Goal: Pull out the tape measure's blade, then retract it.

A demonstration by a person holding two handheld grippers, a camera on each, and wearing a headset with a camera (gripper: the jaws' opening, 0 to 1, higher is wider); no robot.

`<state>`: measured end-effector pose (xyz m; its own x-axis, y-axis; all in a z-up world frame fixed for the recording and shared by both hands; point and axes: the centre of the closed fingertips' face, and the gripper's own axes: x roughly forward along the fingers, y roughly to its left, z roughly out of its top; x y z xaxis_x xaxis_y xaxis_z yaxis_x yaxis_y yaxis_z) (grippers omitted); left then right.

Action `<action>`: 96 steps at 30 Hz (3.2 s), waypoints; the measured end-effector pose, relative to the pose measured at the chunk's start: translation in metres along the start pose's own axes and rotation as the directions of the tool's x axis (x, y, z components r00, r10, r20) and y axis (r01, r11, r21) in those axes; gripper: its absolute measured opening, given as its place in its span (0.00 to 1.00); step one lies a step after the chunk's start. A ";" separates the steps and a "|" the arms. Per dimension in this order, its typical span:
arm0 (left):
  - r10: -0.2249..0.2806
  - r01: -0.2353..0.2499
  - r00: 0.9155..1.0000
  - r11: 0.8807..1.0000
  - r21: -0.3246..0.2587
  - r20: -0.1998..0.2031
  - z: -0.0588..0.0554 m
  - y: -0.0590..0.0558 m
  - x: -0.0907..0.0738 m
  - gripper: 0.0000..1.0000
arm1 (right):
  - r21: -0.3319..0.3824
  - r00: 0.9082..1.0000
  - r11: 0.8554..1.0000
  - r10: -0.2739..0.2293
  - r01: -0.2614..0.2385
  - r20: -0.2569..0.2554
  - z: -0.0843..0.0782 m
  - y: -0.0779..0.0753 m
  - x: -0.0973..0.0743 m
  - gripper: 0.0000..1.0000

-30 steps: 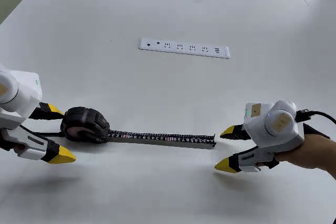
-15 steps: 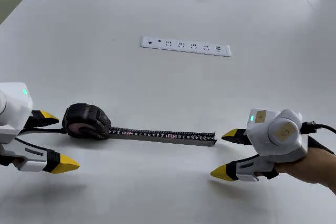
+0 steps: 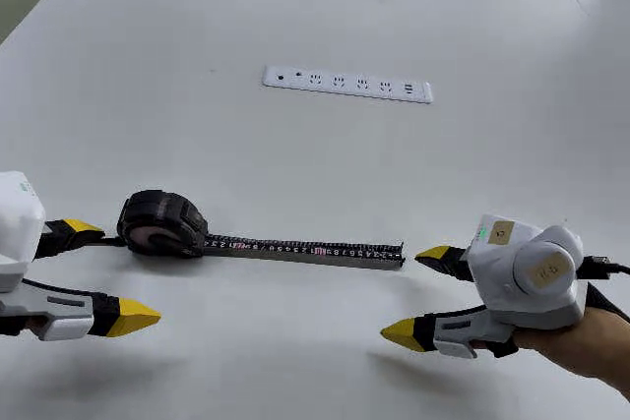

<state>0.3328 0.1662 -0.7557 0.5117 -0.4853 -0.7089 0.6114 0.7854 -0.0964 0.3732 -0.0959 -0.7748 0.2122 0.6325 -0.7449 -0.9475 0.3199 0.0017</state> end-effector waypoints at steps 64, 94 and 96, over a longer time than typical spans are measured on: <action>0.323 -0.277 0.910 0.940 -0.199 0.260 0.018 -0.039 -0.027 0.96 | 0.353 0.898 0.907 -0.337 0.229 0.283 0.046 0.042 -0.026 0.99; 0.361 -0.306 0.900 0.922 -0.236 0.246 0.025 -0.040 -0.029 0.99 | 0.409 0.884 0.881 -0.369 0.235 0.286 0.054 0.045 -0.029 0.99; 0.359 -0.305 0.900 0.923 -0.234 0.245 0.026 -0.040 -0.029 0.99 | 0.409 0.884 0.881 -0.370 0.237 0.286 0.054 0.046 -0.029 0.99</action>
<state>0.3090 0.1386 -0.7131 0.8285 -0.2491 -0.5016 0.2672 0.9629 -0.0368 0.3368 -0.0618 -0.7169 0.6065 0.6423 -0.4687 -0.6867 0.7203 0.0984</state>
